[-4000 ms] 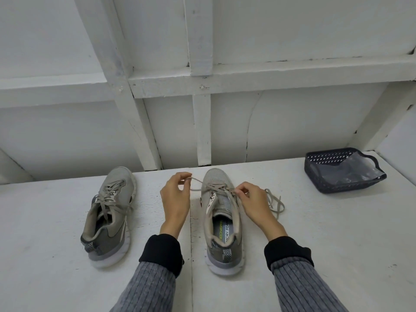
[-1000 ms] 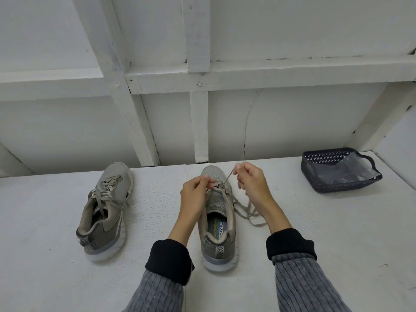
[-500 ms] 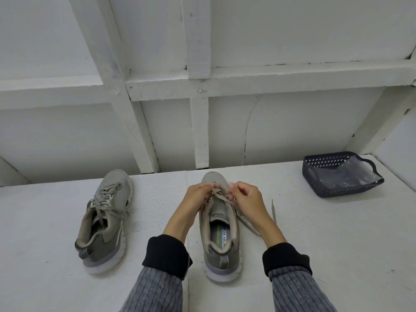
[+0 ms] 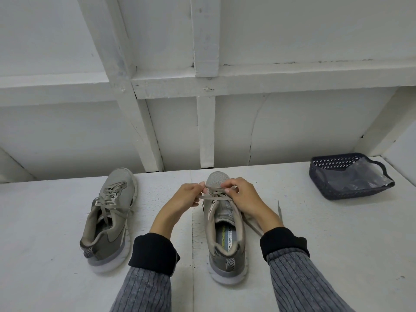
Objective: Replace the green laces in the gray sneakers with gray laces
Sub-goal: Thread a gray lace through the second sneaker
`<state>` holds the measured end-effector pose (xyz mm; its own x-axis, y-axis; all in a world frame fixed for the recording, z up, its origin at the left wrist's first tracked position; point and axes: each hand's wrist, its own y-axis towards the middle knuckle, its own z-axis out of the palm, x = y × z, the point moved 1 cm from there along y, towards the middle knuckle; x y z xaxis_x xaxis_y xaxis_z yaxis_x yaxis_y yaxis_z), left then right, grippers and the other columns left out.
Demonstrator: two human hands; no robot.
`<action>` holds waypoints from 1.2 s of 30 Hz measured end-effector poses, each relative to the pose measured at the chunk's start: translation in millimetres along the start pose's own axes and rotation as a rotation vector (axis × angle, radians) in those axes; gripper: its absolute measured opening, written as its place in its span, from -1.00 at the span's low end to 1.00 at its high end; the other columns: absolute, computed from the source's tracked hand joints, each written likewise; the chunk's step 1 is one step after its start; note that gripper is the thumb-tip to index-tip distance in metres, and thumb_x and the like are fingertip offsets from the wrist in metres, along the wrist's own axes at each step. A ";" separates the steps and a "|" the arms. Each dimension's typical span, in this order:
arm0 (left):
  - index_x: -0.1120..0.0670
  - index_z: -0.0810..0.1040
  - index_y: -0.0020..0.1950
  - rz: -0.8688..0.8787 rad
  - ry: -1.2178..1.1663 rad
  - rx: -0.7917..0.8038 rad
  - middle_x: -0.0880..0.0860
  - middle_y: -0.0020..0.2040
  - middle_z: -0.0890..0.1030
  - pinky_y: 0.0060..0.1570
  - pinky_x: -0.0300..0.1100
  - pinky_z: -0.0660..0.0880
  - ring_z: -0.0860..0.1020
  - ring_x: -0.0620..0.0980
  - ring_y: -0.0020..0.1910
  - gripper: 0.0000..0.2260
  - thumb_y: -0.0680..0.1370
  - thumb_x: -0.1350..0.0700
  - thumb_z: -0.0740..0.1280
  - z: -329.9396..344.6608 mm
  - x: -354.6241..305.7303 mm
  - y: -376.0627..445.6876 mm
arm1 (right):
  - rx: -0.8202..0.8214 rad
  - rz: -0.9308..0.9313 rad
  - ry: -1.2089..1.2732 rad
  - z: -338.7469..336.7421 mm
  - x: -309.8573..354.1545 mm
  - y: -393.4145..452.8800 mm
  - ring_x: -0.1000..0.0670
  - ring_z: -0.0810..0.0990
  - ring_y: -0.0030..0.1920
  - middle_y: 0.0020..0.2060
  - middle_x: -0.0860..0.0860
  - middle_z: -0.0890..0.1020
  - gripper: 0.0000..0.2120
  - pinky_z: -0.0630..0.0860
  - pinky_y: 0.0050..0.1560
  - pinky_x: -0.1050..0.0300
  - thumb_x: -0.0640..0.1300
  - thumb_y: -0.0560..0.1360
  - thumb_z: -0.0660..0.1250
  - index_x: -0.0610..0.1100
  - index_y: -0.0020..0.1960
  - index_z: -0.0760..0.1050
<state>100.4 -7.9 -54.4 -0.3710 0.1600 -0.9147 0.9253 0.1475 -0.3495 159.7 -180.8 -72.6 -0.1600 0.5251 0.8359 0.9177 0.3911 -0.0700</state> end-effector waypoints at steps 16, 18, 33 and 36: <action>0.11 0.30 -0.34 0.083 -0.547 0.144 0.05 -0.40 0.45 0.18 -0.03 0.51 0.56 -0.02 -0.29 -0.63 0.68 0.12 0.14 6.8 -15.7 -7.2 | 0.217 0.007 0.141 3.4 18.1 11.5 -0.06 0.58 0.06 -0.04 -0.07 0.65 -0.66 0.45 0.24 -0.04 -0.04 0.66 0.11 -0.05 -0.15 0.58; 0.10 0.28 -0.36 0.075 -0.619 0.128 0.03 -0.46 0.34 0.11 -0.05 0.55 0.50 -0.03 -0.41 -0.62 0.68 0.14 0.15 4.2 -17.0 -8.5 | 0.169 0.037 0.254 3.0 16.1 9.6 -0.02 0.56 -0.07 -0.13 -0.05 0.62 -0.67 0.49 0.06 0.06 -0.08 0.66 0.11 -0.21 -0.10 0.56; 0.04 0.63 -0.06 0.257 0.191 -0.128 -0.15 -0.27 0.55 -0.25 -0.39 0.32 0.42 -0.27 -0.36 -0.86 0.61 0.04 0.32 -38.0 9.2 -9.6 | -0.235 0.243 0.639 -10.6 -14.9 1.8 0.02 0.46 -0.08 -0.21 0.01 0.50 -0.70 0.42 -0.08 0.13 -0.03 0.64 0.17 -0.15 -0.16 0.54; 0.09 0.62 -0.08 0.273 0.174 -0.139 -0.25 -0.38 0.51 -0.30 -0.41 0.31 0.39 -0.28 -0.39 -0.82 0.63 0.04 0.29 -38.5 7.6 -11.8 | -0.174 0.185 0.631 -13.5 -7.3 -2.7 0.07 0.48 -0.09 -0.24 0.04 0.51 -0.72 0.41 -0.02 0.14 -0.02 0.61 0.21 -0.16 -0.12 0.58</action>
<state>83.6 29.1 -49.4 -0.1308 0.3743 -0.9181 0.9770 0.2060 -0.0552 163.3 -195.9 -71.1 0.1996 0.0094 0.9798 0.9630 0.1826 -0.1979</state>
